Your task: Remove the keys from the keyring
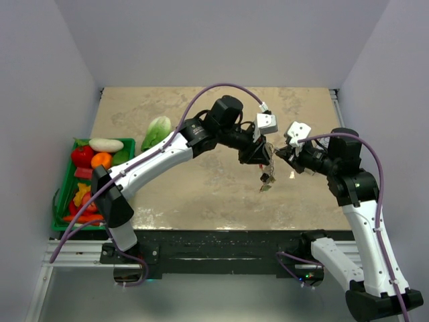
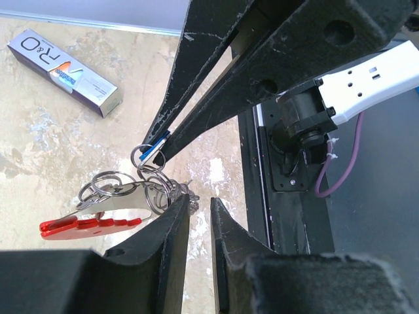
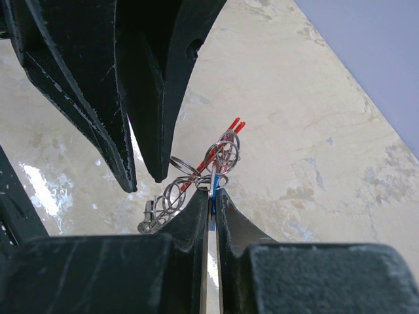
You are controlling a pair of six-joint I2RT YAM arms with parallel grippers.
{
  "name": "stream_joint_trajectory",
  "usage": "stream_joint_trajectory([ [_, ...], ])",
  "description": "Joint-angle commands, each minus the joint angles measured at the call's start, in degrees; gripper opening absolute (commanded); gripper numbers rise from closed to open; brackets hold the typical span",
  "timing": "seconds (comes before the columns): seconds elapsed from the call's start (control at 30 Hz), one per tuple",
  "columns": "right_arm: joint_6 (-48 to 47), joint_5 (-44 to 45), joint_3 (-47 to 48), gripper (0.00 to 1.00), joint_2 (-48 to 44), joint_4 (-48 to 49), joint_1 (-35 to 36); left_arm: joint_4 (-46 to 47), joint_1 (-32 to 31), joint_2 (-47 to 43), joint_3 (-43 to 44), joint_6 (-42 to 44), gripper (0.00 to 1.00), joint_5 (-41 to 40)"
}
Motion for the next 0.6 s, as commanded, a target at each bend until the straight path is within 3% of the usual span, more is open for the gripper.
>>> stream_joint_trajectory([
  [0.0,0.53,-1.82,0.87,0.00,-0.86,2.60,0.04,2.43,0.20,-1.11,1.86,-0.57,0.24,0.30],
  [0.57,0.26,-3.50,0.61,0.00,-1.21,1.98,-0.05,3.66,0.29,-0.23,2.74,-0.49,0.25,-3.04],
])
